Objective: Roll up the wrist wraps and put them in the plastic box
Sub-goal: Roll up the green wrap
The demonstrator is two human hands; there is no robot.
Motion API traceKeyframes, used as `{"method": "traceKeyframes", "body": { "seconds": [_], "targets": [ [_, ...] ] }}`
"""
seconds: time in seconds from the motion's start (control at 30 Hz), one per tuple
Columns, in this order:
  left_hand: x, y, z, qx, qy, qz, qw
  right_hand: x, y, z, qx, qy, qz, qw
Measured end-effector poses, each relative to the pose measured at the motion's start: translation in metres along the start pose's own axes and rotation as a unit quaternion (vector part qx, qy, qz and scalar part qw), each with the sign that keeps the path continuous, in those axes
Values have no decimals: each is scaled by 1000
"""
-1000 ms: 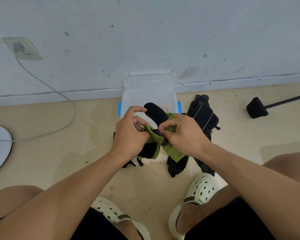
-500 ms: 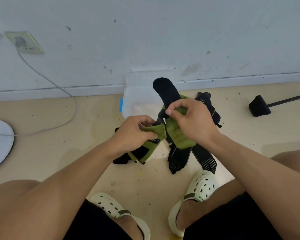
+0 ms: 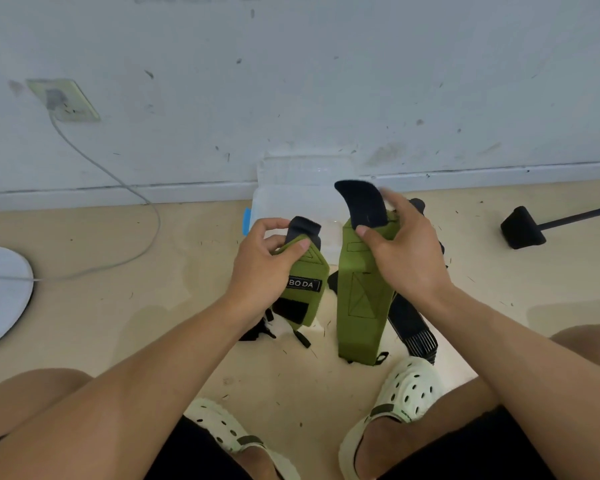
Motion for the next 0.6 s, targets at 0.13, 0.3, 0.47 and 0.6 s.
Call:
{"method": "traceKeyframes", "body": {
  "seconds": [0.13, 0.3, 0.47, 0.6],
  "targets": [
    [0, 0, 3, 25, 32, -18, 999, 8, -1, -10, 39, -23, 64, 997],
    [-1, -6, 3, 12, 32, -40, 999, 30, -11, -39, 111, -142, 150, 972],
    [0, -7, 6, 51, 44, -21, 997, 42, -17, -52, 86, -235, 164, 954],
    [-1, -4, 8, 72, 68, -13, 995, 44, -18, -46, 71, -209, 169, 960]
  ]
}}
Point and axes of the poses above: each hand's wrist, its own x-axis away from the middle knuckle, its own z-axis out of the back of the hand, y = z × x, the point moved 5 cm from there along -x, towards the middle knuckle, and after that the axes turned 3 degrees about -x, right-handed, at the moved point
